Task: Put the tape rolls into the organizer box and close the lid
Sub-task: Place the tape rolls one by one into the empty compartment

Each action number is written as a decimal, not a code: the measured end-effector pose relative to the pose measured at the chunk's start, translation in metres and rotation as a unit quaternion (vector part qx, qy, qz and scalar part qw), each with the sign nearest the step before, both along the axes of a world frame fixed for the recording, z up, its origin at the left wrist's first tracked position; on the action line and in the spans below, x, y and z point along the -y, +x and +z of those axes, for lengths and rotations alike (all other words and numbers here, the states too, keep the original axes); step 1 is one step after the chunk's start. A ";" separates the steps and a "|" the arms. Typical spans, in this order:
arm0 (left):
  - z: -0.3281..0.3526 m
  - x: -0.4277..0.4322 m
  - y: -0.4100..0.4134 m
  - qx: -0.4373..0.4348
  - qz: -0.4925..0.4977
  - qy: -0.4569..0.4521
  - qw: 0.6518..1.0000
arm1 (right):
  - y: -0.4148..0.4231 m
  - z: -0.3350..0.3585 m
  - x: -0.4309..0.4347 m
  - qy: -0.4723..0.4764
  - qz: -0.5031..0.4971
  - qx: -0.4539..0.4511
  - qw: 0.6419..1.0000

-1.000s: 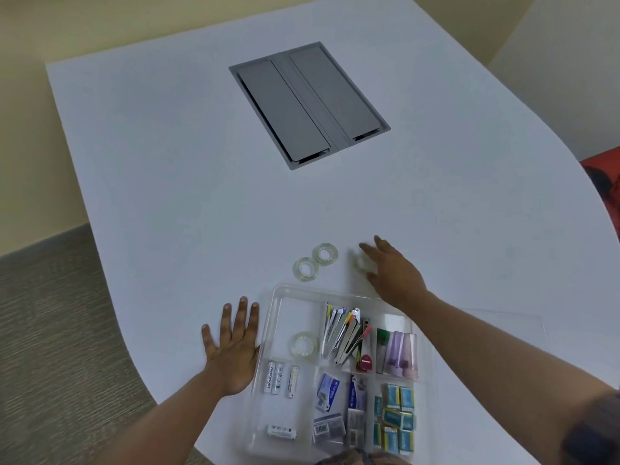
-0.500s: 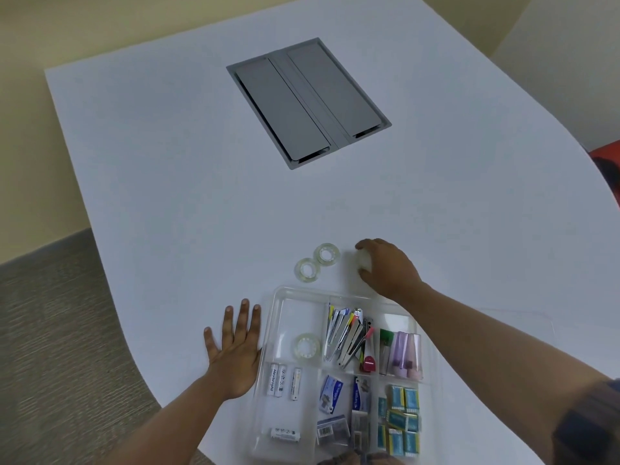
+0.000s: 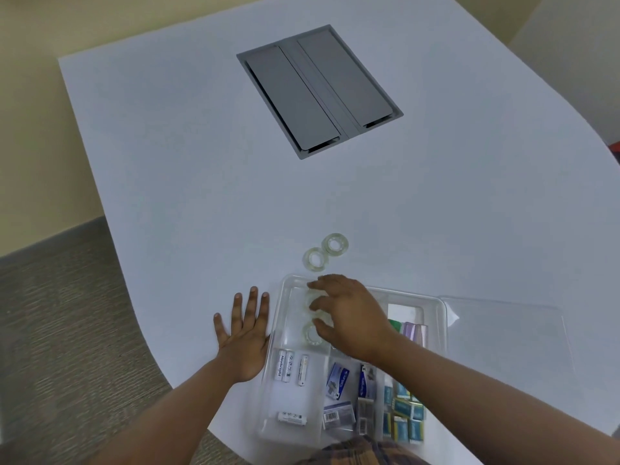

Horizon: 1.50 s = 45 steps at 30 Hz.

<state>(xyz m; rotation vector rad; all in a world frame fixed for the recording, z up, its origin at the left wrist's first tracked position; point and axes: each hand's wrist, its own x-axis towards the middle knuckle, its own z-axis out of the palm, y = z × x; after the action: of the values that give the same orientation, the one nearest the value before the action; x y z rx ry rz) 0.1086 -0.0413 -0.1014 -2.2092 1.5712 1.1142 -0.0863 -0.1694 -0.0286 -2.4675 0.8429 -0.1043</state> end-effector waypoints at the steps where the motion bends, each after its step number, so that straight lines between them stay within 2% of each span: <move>1: -0.001 0.000 0.000 0.000 0.001 -0.002 1.000 | 0.001 -0.003 -0.004 -0.024 0.015 -0.013 1.000; 6: -0.002 -0.001 0.000 -0.003 0.002 -0.009 1.000 | 0.006 -0.019 -0.014 -0.114 0.055 -0.081 0.989; 13: -0.006 -0.001 0.000 0.001 0.005 -0.020 1.000 | -0.001 -0.032 -0.020 -0.147 0.066 -0.130 0.978; 19: -0.010 -0.003 0.001 0.000 0.005 -0.039 0.999 | -0.019 -0.028 -0.019 -0.091 0.000 -0.074 0.993; 22: -0.010 -0.005 0.001 0.005 0.009 -0.060 0.998 | -0.038 -0.024 -0.014 -0.053 -0.077 -0.052 0.994; 27: -0.005 -0.010 -0.006 0.023 0.028 -0.118 0.992 | -0.079 -0.029 -0.006 -0.072 -0.156 -0.108 0.979; 30: 0.005 -0.008 -0.006 0.018 0.099 -0.199 0.975 | -0.087 -0.037 -0.006 -0.050 -0.183 -0.139 0.972; 35: 0.029 0.029 -0.004 -0.046 0.278 -0.281 0.917 | -0.081 -0.043 -0.007 -0.079 -0.174 -0.178 0.965; 40: 0.048 0.081 -0.009 -0.038 0.256 -0.316 0.913 | -0.074 -0.044 0.008 -0.085 -0.173 -0.175 0.966; 45: 0.057 0.135 -0.028 -0.044 0.196 -0.256 0.946 | -0.073 -0.044 0.021 -0.084 -0.162 -0.184 0.966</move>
<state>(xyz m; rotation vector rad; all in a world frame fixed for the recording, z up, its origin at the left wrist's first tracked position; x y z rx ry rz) 0.0803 -0.1764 -0.0440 -2.9563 1.6447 0.9855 -0.1593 -0.1906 -0.0722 -2.5214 1.4487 0.1808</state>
